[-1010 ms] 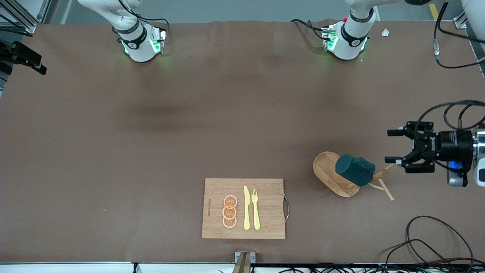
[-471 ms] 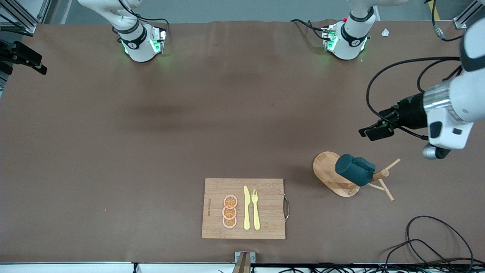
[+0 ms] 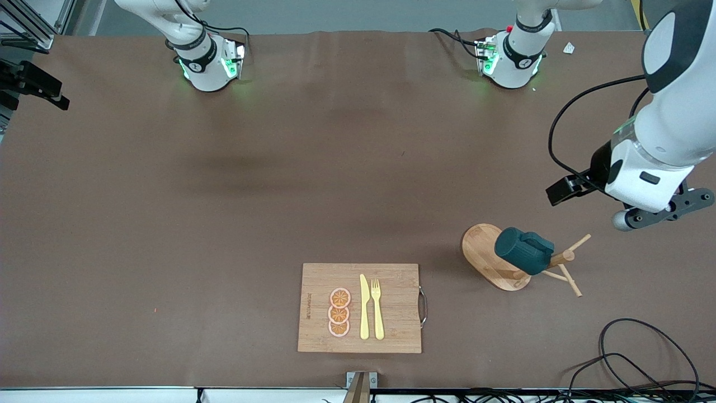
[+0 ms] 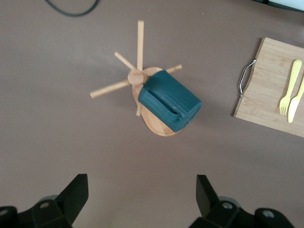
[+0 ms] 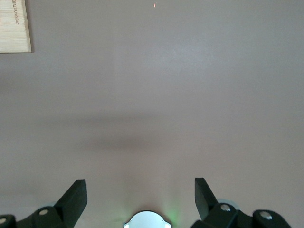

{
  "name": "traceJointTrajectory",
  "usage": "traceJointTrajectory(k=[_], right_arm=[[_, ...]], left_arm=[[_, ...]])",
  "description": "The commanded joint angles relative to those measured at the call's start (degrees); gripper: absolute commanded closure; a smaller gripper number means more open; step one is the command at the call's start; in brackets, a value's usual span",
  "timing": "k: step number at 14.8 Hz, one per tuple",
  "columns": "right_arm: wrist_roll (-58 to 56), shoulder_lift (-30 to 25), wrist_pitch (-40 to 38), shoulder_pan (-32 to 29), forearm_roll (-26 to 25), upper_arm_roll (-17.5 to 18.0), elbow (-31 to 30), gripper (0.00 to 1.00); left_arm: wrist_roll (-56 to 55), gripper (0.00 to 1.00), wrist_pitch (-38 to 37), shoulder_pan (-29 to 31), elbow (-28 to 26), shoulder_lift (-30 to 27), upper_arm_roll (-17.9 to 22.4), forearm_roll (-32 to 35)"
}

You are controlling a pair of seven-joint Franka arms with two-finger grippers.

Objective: Pass cup and hang on rack

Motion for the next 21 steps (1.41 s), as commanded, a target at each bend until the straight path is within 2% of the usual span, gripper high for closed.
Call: traceJointTrajectory(k=[1,4,8,12,16,21], right_arm=[[-0.45,-0.92,-0.32,-0.52,-0.46,0.30,-0.32,0.00],[-0.36,-0.92,-0.32,-0.52,-0.46,0.21,-0.23,0.00],[-0.36,-0.92,-0.32,-0.52,-0.55,0.21,-0.23,0.00],[-0.54,-0.92,0.11,-0.44,-0.64,0.21,-0.32,0.00],[-0.98,-0.92,0.29,-0.44,-1.42,0.30,-0.32,0.00],[-1.33,-0.92,0.38,-0.26,-1.69,0.39,-0.32,0.00]], left_arm=[[9.53,0.00,1.86,0.50,-3.70,-4.33,1.53,0.61],[13.26,0.00,2.04,0.59,-11.42,-10.39,2.59,0.87],[14.57,0.00,8.53,3.32,-24.96,-20.76,2.50,-2.28],[15.72,0.00,8.90,4.20,-31.74,-27.01,2.32,-3.17],[15.98,0.00,8.37,4.02,-33.07,-29.66,1.80,-3.26],[18.09,0.00,5.04,4.20,-29.56,-28.78,2.06,-3.08]])
